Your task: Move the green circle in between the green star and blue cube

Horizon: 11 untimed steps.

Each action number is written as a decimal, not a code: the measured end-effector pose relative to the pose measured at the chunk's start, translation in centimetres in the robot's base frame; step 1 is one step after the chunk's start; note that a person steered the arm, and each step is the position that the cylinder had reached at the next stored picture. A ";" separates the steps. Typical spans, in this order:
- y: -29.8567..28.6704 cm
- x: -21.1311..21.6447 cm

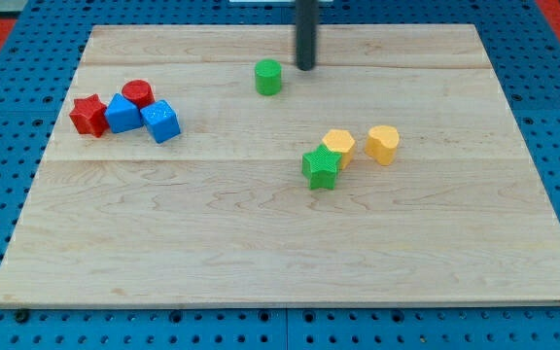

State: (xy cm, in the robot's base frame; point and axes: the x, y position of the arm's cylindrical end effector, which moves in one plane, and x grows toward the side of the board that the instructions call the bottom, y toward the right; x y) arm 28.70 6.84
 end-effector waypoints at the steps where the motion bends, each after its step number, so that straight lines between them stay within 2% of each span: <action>1: -0.6 0.5; 2: -2.0 -3.6; 3: -7.2 -3.0; 4: -7.7 3.5; 5: -7.7 7.2; 6: -6.9 2.1; 8: -10.3 9.4; 9: -12.6 4.9; 11: -14.1 14.4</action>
